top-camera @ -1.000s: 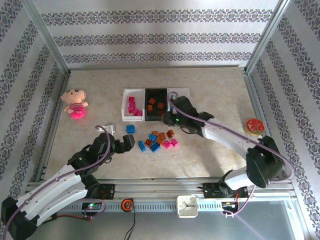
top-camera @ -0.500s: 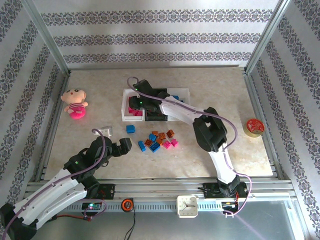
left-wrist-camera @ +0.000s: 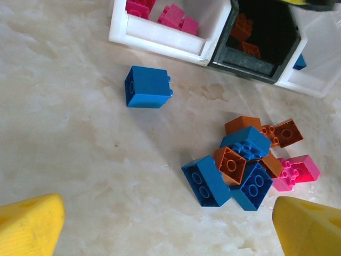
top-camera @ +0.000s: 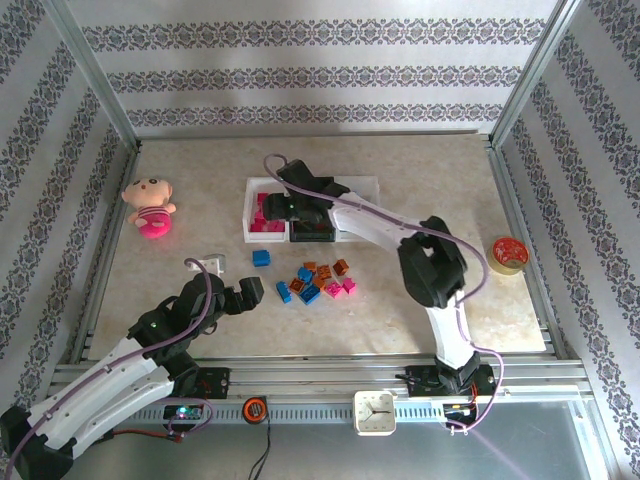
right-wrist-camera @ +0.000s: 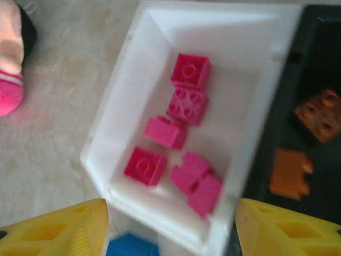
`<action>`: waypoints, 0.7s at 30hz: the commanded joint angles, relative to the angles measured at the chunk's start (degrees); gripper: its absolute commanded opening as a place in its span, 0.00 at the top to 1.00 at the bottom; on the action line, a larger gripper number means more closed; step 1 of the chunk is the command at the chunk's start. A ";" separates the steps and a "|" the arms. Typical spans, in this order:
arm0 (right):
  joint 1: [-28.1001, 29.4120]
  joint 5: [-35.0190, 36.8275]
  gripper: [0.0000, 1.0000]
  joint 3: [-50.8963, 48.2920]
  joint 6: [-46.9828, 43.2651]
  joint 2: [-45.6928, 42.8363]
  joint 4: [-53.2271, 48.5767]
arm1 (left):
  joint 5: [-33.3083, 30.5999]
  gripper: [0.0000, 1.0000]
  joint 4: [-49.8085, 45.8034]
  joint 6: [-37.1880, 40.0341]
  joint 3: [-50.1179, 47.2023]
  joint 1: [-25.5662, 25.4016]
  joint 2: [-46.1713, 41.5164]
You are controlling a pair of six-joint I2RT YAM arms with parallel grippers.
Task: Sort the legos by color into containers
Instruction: Place the lego in the container, then pick up the lego from the center of the table.
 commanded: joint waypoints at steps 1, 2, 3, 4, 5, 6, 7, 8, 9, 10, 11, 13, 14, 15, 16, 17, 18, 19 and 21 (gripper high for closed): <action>-0.42 0.59 0.35 -8.87 -0.29 -9.89 2.87 | 0.24 0.00 1.30 1.79 1.27 -0.09 3.21; -0.45 0.76 0.35 -12.08 -0.38 -12.13 3.35 | -0.06 0.00 1.26 2.14 2.16 0.10 5.00; -0.44 1.11 0.35 -15.38 -0.24 -14.56 3.77 | 0.31 0.00 1.78 3.05 3.30 0.49 7.51; -0.42 1.50 0.35 -18.58 -0.06 -16.90 3.96 | 1.05 0.00 2.40 4.14 4.77 0.89 10.78; -0.48 1.77 0.35 -21.05 0.04 -18.80 4.18 | 1.21 0.00 2.65 4.70 6.11 1.36 13.71; -0.64 2.12 0.35 -23.64 0.24 -20.84 4.34 | 1.39 0.00 3.15 5.73 7.65 1.72 17.04; -0.63 2.39 0.35 -25.98 0.50 -22.71 4.56 | 1.52 0.00 4.00 6.96 9.09 2.01 20.24; -0.72 2.64 0.35 -28.05 0.62 -24.13 4.63 | 1.41 0.00 4.99 7.85 10.11 2.24 23.39; -0.87 2.87 0.35 -29.96 0.86 -25.76 4.69 | 1.38 0.01 6.50 8.97 11.09 2.50 26.31; -0.95 3.13 0.35 -31.67 1.15 -27.22 4.75 | 0.88 0.02 7.97 9.99 12.09 2.82 29.12; -1.12 3.36 0.35 -33.08 1.36 -28.23 4.81 | 0.59 0.03 9.03 10.69 12.94 3.28 31.41; -1.37 3.65 0.35 -35.86 2.04 -30.75 5.03 | 0.27 0.07 10.65 12.13 15.16 5.10 37.19; -1.53 3.70 0.35 -36.62 2.29 -31.64 5.03 | 0.04 0.08 10.86 12.49 16.13 5.85 39.60; -1.77 3.71 0.35 -37.64 2.47 -32.65 5.13 | 0.07 0.10 11.59 12.99 17.08 6.61 42.07; -1.88 3.86 0.35 -38.32 2.53 -33.71 5.11 | 0.15 0.11 12.81 13.65 17.65 7.13 44.26; -1.94 3.96 0.35 -38.89 2.52 -34.51 5.08 | 0.00 0.13 13.73 14.11 18.16 7.26 46.02; -2.12 4.13 0.35 -39.43 2.62 -35.41 5.09 | -0.21 0.14 14.76 14.50 18.65 7.58 47.68; -2.32 4.15 0.35 -39.91 2.62 -36.30 5.03 | -0.53 0.16 15.86 14.83 19.15 7.77 49.26; -2.55 4.07 0.35 -40.53 2.82 -37.70 5.06 | -0.69 0.18 17.73 15.32 19.89 8.56 51.85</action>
